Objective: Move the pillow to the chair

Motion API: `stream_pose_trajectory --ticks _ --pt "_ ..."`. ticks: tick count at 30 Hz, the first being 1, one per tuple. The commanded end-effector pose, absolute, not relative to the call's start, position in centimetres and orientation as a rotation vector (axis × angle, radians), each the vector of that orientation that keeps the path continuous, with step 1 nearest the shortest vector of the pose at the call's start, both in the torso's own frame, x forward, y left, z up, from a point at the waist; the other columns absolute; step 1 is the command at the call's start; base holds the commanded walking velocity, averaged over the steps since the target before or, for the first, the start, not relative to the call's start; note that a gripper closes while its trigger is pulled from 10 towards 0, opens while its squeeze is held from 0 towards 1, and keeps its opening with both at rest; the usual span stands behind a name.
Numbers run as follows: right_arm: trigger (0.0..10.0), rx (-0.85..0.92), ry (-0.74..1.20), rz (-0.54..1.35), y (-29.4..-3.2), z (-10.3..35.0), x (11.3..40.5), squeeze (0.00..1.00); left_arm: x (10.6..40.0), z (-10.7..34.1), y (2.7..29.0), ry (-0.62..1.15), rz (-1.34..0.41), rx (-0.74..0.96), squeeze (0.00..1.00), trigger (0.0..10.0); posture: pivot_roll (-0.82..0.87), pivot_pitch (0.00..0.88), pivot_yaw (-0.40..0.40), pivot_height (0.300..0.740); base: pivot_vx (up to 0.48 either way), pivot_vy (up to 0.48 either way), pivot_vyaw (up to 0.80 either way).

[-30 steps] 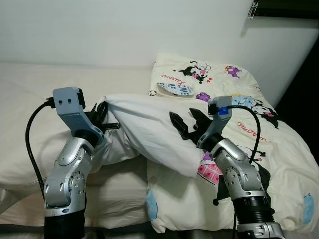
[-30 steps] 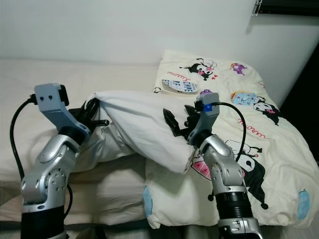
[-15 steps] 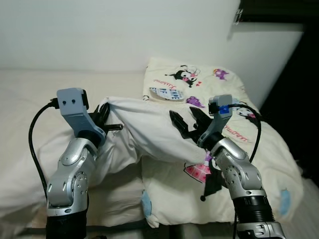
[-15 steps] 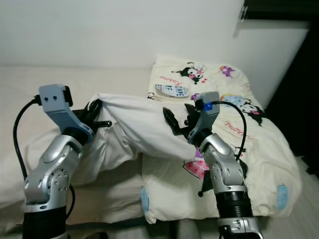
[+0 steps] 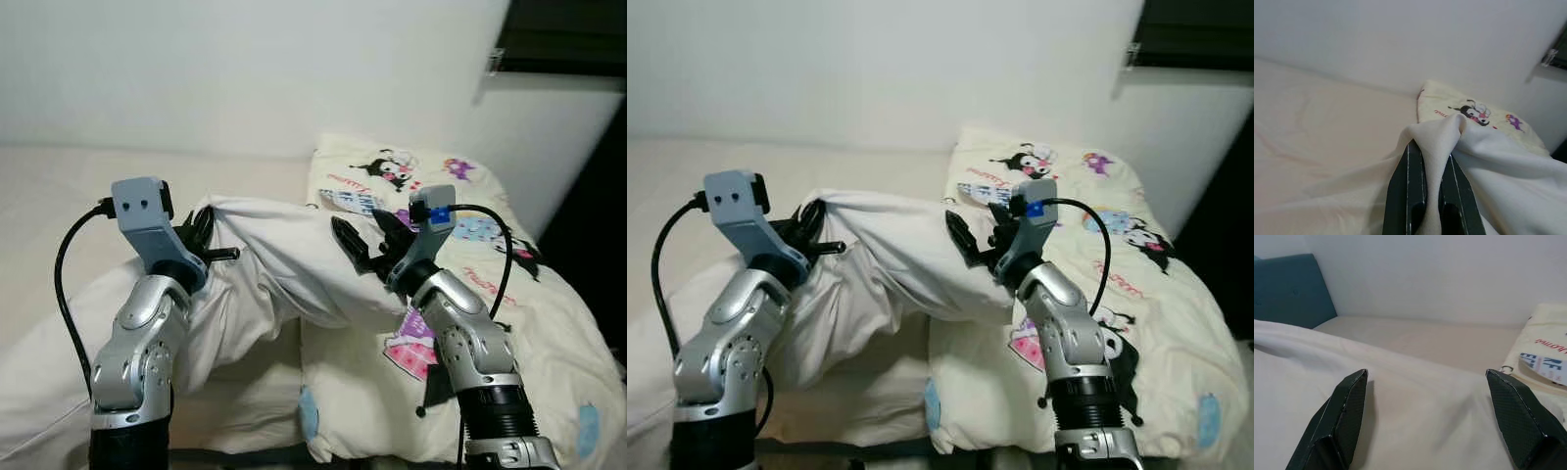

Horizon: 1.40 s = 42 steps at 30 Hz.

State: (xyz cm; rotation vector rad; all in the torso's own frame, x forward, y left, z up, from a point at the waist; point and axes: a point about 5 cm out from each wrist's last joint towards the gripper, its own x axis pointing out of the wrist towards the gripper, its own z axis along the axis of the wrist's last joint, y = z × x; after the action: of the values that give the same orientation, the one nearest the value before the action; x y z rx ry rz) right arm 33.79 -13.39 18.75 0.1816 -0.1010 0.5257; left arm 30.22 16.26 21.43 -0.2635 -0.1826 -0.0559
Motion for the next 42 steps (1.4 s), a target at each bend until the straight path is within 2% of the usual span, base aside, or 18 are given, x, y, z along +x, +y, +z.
stream_pose_trajectory --ticks 1,4,17,30,38,42 --pt "10.0 0.185 -0.094 0.541 -13.1 18.8 33.8 0.0 30.0 22.9 15.8 -0.252 -0.081 -0.249 0.0 10.0 0.03 0.0 -0.052 0.67 -0.48 0.0 0.0" --pt "10.0 0.185 -0.095 0.541 -13.1 18.9 33.8 0.0 30.1 22.9 15.8 -0.254 -0.077 -0.238 0.0 10.0 0.03 0.0 -0.051 0.68 -0.48 0.0 0.0" --pt "10.0 0.181 -0.086 0.547 -13.1 18.6 33.7 0.0 30.0 22.6 15.9 -0.259 -0.063 -0.249 0.0 10.0 0.03 0.0 -0.051 0.74 0.0 0.0 0.0" --pt "10.0 0.152 -0.028 0.538 -13.3 16.6 33.4 0.0 29.1 19.9 16.1 -0.187 -0.07 -0.21 0.0 10.0 0.04 0.0 -0.048 0.74 0.0 0.0 0.0" --pt "10.0 0.176 0.006 0.517 -13.2 14.1 32.4 0.0 26.2 15.9 16.6 -0.131 -0.031 -0.219 0.0 10.0 0.05 0.0 -0.049 0.74 0.0 0.0 0.0" --pt "10.0 0.171 -0.016 0.539 -13.2 14.4 32.5 0.0 25.4 14.8 16.5 -0.121 -0.001 -0.263 0.0 10.0 0.06 0.0 -0.052 0.74 0.0 0.0 0.8"
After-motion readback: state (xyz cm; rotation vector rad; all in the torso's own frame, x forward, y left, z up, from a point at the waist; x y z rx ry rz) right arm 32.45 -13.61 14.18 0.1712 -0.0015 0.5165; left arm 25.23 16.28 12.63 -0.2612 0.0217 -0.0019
